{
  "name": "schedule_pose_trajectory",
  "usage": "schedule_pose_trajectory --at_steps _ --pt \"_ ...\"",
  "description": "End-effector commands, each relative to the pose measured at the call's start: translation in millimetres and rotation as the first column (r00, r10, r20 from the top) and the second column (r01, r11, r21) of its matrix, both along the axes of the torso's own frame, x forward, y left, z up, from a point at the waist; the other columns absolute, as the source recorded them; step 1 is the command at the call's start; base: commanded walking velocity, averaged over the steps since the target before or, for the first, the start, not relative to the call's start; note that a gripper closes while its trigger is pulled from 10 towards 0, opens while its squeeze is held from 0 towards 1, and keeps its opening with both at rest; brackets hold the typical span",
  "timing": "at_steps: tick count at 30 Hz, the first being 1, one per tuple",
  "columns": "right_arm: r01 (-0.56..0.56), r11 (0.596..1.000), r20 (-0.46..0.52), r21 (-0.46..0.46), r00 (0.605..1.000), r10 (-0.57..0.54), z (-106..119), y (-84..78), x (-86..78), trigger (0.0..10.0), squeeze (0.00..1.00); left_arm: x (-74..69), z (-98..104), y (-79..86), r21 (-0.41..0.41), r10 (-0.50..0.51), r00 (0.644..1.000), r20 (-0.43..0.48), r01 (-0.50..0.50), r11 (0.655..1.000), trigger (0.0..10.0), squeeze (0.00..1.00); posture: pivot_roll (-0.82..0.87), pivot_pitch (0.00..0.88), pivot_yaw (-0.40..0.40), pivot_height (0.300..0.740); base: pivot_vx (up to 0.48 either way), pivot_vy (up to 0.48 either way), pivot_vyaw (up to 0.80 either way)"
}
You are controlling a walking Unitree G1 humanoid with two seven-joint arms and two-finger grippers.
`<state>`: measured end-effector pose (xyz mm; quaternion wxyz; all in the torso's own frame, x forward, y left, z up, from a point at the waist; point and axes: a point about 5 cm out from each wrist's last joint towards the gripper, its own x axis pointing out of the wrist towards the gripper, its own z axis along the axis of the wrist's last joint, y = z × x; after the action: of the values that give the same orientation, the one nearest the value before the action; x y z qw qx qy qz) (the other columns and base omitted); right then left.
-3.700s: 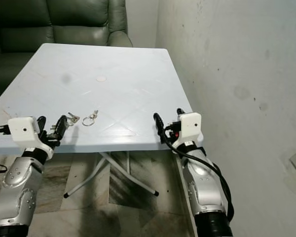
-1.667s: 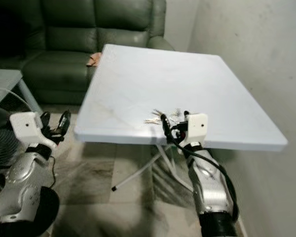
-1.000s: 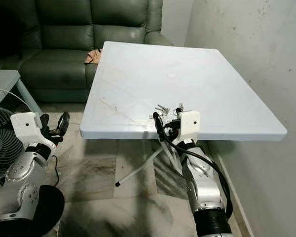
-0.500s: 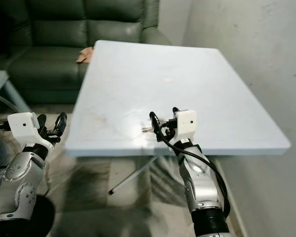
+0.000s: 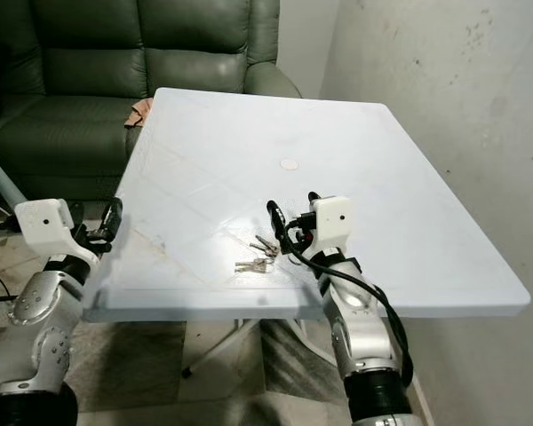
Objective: Hang keys on a hook
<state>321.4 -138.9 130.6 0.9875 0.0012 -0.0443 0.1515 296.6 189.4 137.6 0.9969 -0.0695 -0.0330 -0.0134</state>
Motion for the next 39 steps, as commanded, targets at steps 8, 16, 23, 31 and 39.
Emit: schedule_pose_trajectory --at_steps 8,16,23,31,39 --pt "0.069 0.998 -0.063 -0.011 0.996 -0.07 6.5 -0.2 14.5 10.0 0.0 -7.1 5.6 -7.1 0.049 -0.088 0.995 0.043 0.085 0.995 10.0 0.0 -0.06 0.0 -0.067 0.724 0.0 0.0 0.0" --pt "0.106 0.994 -0.142 0.017 0.985 -0.102 5.2 14.4 18.7 10.0 0.0 -10.0 6.6 -19.6 0.063 -0.153 0.987 0.053 0.15 0.987 10.0 0.0 -0.04 0.0 -0.078 0.724 0.0 0.0 0.0" --pt "0.168 0.986 -0.214 0.007 0.963 -0.163 0.8 27.7 20.8 10.0 0.0 -14.5 1.7 -29.8 0.09 -0.187 0.982 0.032 0.184 0.979 10.0 0.0 -0.03 0.0 -0.093 0.724 0.0 0.0 0.0" --pt "0.202 0.979 -0.234 -0.024 0.951 -0.202 -1.1 32.7 22.4 10.0 0.0 -17.4 0.5 -35.8 0.091 -0.206 0.978 0.027 0.202 0.975 10.0 0.0 -0.03 0.01 -0.096 0.724 0.0 0.0 0.0" --pt "0.227 0.973 -0.222 -0.048 0.947 -0.232 0.9 34.6 22.5 10.0 0.0 -26.5 1.0 -42.8 0.086 -0.246 0.969 0.02 0.244 0.966 10.0 0.0 -0.02 0.061 -0.103 0.724 0.0 0.0 0.0"
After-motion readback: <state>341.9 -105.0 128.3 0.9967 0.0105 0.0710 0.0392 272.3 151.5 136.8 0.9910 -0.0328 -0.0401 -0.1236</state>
